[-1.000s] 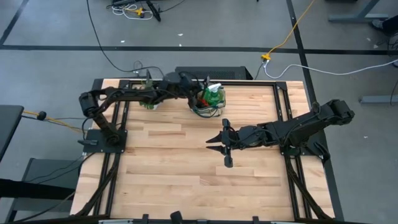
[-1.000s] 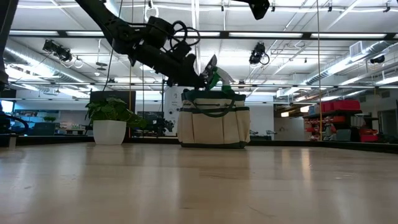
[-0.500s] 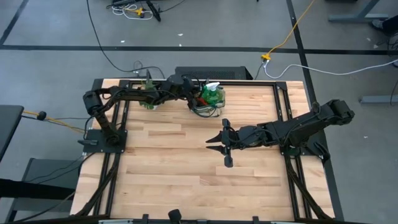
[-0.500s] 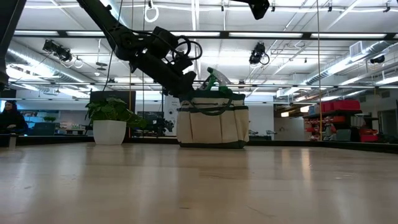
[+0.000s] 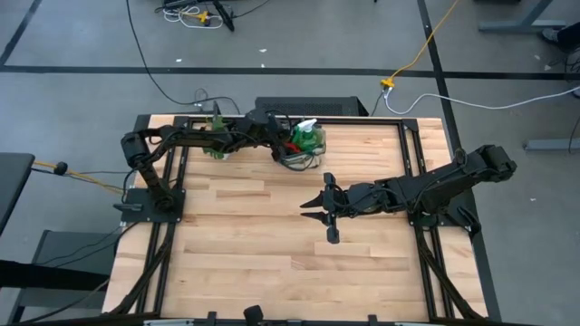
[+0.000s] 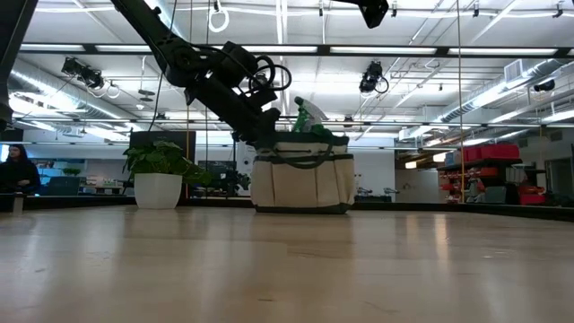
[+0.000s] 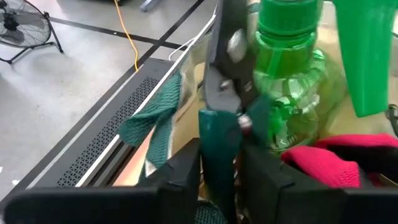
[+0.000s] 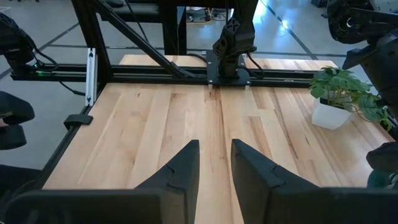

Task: Pick & Place Garden tools in Gardening bag
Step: Put the green garden scissors into the gardening bag

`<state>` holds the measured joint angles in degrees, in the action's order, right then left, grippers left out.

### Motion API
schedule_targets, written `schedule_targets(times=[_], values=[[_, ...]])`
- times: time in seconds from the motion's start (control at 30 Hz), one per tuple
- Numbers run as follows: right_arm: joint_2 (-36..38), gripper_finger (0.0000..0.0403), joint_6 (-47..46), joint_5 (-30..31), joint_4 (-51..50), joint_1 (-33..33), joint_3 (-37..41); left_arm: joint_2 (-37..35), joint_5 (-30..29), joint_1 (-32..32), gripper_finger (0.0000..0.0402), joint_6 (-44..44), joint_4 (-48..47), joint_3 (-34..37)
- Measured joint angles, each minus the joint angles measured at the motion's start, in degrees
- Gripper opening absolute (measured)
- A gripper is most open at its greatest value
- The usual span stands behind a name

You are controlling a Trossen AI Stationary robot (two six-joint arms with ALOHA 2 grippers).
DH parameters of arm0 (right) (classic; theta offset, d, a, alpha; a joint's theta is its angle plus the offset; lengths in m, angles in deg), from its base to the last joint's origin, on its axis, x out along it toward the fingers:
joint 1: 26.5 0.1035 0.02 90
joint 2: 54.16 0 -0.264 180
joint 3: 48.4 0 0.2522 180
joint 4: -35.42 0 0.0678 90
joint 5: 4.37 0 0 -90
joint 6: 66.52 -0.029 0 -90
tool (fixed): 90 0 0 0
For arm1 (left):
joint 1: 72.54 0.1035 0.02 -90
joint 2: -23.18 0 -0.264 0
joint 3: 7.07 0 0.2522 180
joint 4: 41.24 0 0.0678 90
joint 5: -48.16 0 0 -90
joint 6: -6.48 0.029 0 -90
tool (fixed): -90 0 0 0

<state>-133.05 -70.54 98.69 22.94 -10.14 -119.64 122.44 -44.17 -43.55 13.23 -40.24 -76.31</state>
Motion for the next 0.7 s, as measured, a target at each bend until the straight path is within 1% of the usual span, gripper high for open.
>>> schedule_targets(times=[0.07,0.17,0.53,0.7], values=[[0.0,0.0091,0.0,0.0,0.0,0.0,0.0,0.0,-0.02,0.0,0.0118,0.0,0.0,0.0],[0.0,0.0091,0.0,-0.02,0.0,0.0,0.0,0.0,0.61,0.02,0.0127,-0.02,0.0,0.0],[0.0,0.0091,0.04,-0.02,-0.04,-0.01,0.0,-0.48,0.55,-0.09,0.0132,-0.37,-0.15,0.07],[0.0,0.0091,0.07,-0.02,-0.24,-0.04,0.0,-3.5,0.77,-0.35,0.0132,-0.09,-0.32,0.15]])
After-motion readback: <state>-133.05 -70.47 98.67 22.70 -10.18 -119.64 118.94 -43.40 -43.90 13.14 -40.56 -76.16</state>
